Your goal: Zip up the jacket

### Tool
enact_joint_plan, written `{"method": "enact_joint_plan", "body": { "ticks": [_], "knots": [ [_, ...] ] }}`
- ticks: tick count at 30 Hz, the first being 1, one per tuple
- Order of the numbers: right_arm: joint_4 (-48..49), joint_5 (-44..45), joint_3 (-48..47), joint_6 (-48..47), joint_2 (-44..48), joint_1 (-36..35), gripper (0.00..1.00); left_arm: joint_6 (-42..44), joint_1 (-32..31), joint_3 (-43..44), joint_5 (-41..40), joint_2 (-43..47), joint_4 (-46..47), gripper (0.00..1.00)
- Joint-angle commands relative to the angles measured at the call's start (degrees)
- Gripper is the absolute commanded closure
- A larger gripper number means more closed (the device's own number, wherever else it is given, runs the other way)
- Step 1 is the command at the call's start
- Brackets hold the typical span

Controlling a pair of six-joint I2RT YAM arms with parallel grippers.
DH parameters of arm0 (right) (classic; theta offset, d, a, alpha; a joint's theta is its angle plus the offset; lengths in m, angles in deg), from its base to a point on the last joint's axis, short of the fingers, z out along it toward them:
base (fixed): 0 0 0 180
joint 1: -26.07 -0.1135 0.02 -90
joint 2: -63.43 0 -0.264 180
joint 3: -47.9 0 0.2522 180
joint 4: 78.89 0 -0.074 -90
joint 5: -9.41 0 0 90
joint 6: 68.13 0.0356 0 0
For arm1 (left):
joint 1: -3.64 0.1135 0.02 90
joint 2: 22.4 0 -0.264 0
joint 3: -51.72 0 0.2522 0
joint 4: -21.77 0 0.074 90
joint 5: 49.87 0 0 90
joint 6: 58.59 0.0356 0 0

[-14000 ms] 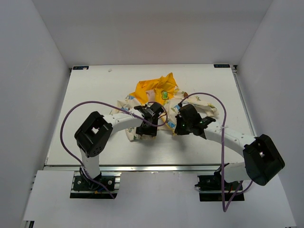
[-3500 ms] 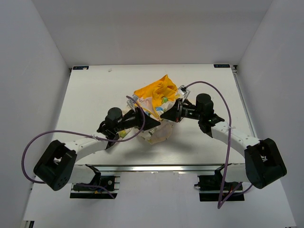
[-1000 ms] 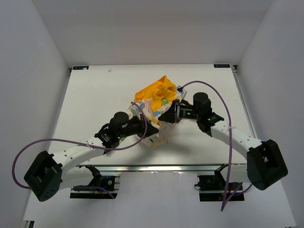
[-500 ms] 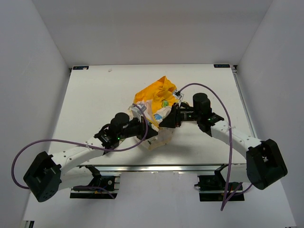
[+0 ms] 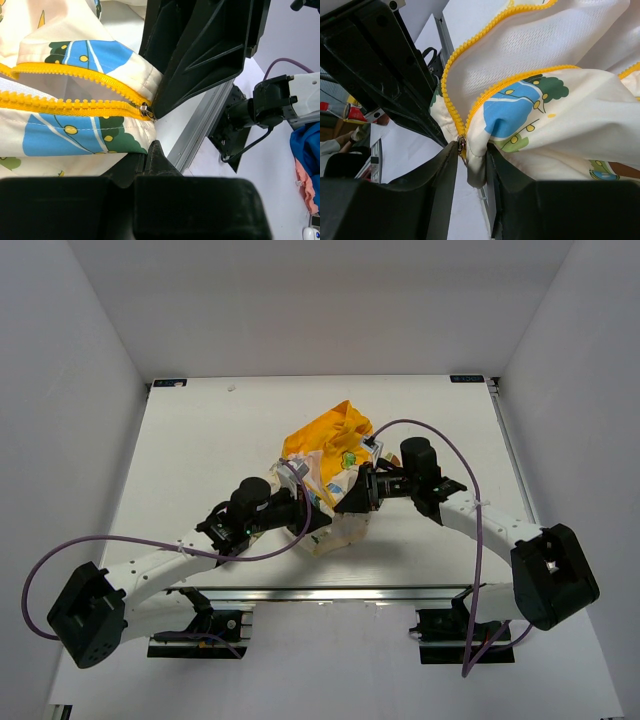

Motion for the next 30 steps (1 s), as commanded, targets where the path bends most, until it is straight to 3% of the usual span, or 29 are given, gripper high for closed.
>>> {"method": "enact_joint_plan", "body": {
  "ticks": [1, 7, 13, 14, 15, 16, 18, 20, 22, 26, 29, 30],
  "knots": [
    [2.5, -1.7, -1.4, 0.9, 0.7, -0.5, 0.66, 2.2, -0.2, 1.0, 1.9, 1.0, 2.0, 1.00],
    [3.9, -2.1, -0.7, 2.5, 1.7, -0.5, 0.99, 3.1, -0.2, 1.2, 1.6, 1.3, 0.0, 1.00],
    [7.2, -3.6, 0.2, 4.9, 1.7, -0.5, 1.00, 2.9, -0.2, 2.5, -0.1, 1.4, -2.4, 1.00],
    [7.8, -3.7, 0.5, 5.8, 1.7, -0.5, 1.00, 2.6, -0.2, 3.3, -0.3, 1.4, -2.8, 0.96],
    [8.2, -3.8, 0.7, 6.2, 1.7, -0.5, 1.00, 2.2, -0.2, 3.6, -0.8, 1.4, -4.2, 0.84],
    [8.7, -3.5, 0.8, 6.6, 2.1, -0.5, 1.00, 1.8, -0.2, 4.1, -1.5, 1.3, -4.9, 0.59],
    [9.9, -2.9, 1.1, 7.4, 2.5, -0.5, 1.00, 1.0, -0.1, 4.3, -1.5, 1.6, -5.5, 0.29],
    [10.4, -2.0, 1.2, 7.7, 3.0, -0.5, 1.00, 0.1, 0.1, 3.6, -1.3, 2.1, -4.4, 0.16],
    [11.6, -1.5, 1.9, 9.1, 3.7, -0.5, 1.00, -1.8, 0.4, 1.8, -0.3, 2.9, -1.7, 0.10],
    [17.0, -0.6, 4.3, 12.9, 5.2, -0.5, 1.00, -8.4, 3.0, -2.1, 1.9, 3.0, 5.3, 0.11],
    [20.3, 0.1, 6.1, 14.9, 5.7, -0.5, 1.00, -17.6, 7.0, -8.1, 6.3, 2.3, 17.8, 0.15],
    [23.0, 0.1, 6.6, 16.3, 5.9, -0.5, 1.00, -22.7, 8.1, -11.5, 7.3, 1.8, 26.2, 0.16]
  ]
}}
